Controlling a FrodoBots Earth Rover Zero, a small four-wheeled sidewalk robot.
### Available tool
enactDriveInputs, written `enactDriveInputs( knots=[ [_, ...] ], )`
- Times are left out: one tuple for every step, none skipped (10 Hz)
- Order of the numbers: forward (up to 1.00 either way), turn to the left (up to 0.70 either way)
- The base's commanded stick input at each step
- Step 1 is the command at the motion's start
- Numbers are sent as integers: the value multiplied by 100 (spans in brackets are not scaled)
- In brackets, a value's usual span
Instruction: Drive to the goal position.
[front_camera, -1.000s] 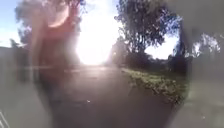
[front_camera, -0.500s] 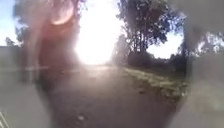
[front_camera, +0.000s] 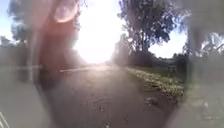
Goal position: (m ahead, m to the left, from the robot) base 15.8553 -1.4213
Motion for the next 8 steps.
enactDriveInputs(
  knots=[
    [100, 0],
    [100, 0],
    [100, -40],
    [100, -40],
    [100, -40],
    [100, -37],
    [100, -24],
    [100, -10]
  ],
)
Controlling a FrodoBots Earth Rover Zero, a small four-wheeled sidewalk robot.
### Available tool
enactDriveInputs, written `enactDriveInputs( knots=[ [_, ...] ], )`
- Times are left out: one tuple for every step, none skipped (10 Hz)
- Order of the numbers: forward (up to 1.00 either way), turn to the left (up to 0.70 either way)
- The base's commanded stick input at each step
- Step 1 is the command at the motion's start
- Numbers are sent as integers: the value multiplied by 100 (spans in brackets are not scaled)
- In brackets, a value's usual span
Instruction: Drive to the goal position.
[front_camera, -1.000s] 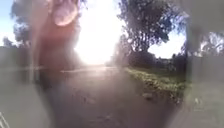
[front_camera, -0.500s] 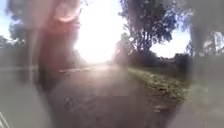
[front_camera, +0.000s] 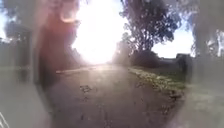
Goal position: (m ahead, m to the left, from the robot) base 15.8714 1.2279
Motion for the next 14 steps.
enactDriveInputs(
  knots=[
    [100, 0],
    [100, 0],
    [100, 0],
    [100, 0],
    [100, 0],
    [100, 0],
    [100, 0],
    [100, 0],
    [100, 0],
    [100, 0],
    [100, 0],
    [100, 0],
    [100, 0],
    [100, 0]
  ],
)
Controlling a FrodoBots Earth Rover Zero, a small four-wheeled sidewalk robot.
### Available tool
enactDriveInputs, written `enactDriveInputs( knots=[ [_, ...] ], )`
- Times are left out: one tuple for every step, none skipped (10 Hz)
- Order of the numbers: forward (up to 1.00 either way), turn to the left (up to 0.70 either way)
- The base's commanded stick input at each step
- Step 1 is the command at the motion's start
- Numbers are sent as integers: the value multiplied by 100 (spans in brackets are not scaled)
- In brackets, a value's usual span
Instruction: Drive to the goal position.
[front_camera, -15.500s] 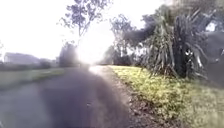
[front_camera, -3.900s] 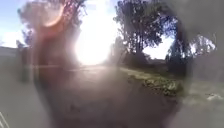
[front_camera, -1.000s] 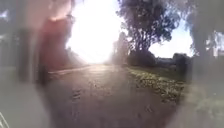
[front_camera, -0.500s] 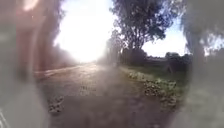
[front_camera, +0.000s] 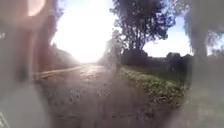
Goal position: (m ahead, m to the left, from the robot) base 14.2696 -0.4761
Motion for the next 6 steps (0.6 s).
enactDriveInputs(
  knots=[
    [100, 0],
    [100, 0],
    [100, 0],
    [100, 0],
    [100, 0],
    [100, 0]
  ],
)
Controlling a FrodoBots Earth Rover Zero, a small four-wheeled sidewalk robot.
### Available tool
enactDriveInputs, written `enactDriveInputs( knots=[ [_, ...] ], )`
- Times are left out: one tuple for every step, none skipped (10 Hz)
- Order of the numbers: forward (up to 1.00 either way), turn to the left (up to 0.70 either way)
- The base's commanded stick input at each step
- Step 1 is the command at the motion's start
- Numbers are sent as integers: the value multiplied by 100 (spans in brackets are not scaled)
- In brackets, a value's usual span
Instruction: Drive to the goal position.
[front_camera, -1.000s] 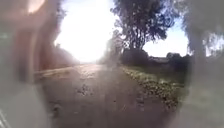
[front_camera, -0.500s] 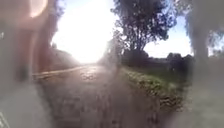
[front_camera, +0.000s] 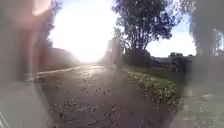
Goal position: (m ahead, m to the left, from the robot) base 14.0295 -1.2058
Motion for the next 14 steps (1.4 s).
enactDriveInputs(
  knots=[
    [100, 0],
    [100, 0],
    [100, 0],
    [100, 0],
    [100, 0],
    [100, 0],
    [100, 0],
    [100, 0],
    [100, 0],
    [100, 0],
    [100, 0],
    [100, 0],
    [100, 0],
    [100, 0]
  ],
)
